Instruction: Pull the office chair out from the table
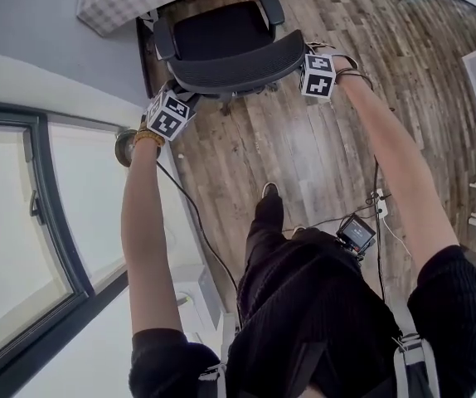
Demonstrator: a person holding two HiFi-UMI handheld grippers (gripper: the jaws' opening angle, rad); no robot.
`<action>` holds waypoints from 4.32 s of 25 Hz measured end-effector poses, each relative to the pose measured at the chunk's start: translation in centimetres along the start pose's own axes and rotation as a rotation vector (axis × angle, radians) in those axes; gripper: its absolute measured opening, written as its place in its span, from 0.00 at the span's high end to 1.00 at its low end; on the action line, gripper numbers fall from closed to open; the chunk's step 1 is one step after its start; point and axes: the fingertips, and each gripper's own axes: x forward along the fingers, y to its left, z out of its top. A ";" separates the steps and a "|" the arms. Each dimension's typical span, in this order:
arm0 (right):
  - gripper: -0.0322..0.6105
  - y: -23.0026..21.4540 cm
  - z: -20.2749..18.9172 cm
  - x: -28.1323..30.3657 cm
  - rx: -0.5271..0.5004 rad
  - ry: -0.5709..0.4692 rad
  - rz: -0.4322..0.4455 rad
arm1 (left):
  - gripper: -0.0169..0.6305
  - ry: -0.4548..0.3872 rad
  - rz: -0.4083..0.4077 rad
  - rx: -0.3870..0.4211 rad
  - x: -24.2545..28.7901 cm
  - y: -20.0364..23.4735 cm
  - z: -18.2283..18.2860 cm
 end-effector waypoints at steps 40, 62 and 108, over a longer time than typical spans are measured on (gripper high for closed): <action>0.73 11.7 -1.7 -7.2 -0.013 -0.039 0.000 | 0.73 -0.054 0.054 0.028 -6.2 -13.0 -1.7; 0.72 15.4 -2.6 -9.8 -0.004 -0.060 -0.006 | 0.73 -0.106 0.127 0.073 -8.5 -17.5 -1.6; 0.84 8.6 14.1 -37.1 0.822 -1.064 -0.577 | 0.72 -0.846 0.668 -0.386 -27.8 -17.8 20.1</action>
